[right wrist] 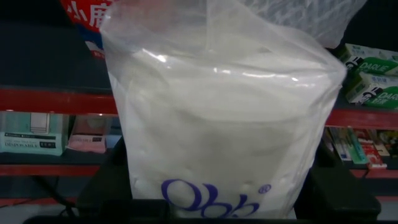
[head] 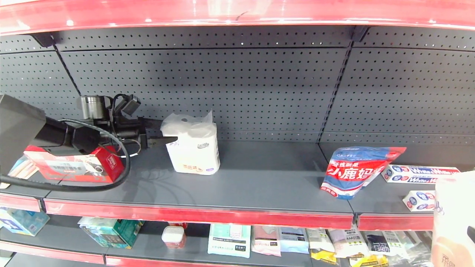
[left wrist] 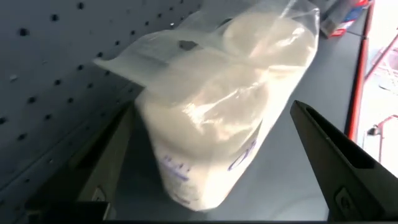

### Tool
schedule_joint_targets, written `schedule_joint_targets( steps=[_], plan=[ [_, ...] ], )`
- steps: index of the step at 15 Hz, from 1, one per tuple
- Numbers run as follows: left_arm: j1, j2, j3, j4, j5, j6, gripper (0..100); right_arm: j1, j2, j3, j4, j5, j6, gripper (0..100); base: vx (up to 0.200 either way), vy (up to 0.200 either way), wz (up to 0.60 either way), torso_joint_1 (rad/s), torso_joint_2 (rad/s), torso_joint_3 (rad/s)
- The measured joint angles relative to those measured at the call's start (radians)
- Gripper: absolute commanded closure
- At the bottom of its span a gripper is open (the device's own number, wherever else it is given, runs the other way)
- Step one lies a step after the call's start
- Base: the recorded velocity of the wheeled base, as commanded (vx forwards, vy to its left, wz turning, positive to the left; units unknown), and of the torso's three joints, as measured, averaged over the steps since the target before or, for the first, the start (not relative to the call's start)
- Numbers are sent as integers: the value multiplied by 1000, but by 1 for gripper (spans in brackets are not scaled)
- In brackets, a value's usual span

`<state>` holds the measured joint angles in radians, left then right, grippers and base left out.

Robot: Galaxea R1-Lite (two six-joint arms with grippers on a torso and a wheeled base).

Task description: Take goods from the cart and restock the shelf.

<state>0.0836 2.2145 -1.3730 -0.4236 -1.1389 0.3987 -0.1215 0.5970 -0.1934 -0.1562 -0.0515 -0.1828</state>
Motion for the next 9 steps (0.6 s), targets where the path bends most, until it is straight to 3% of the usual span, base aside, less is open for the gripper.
schedule_joint_targets(
  steps=[9],
  plan=[
    [-19, 71, -49, -1, -10, 0, 0, 0, 20, -2, -2, -2, -19, 100, 0, 0, 0, 0, 0, 0]
  ],
)
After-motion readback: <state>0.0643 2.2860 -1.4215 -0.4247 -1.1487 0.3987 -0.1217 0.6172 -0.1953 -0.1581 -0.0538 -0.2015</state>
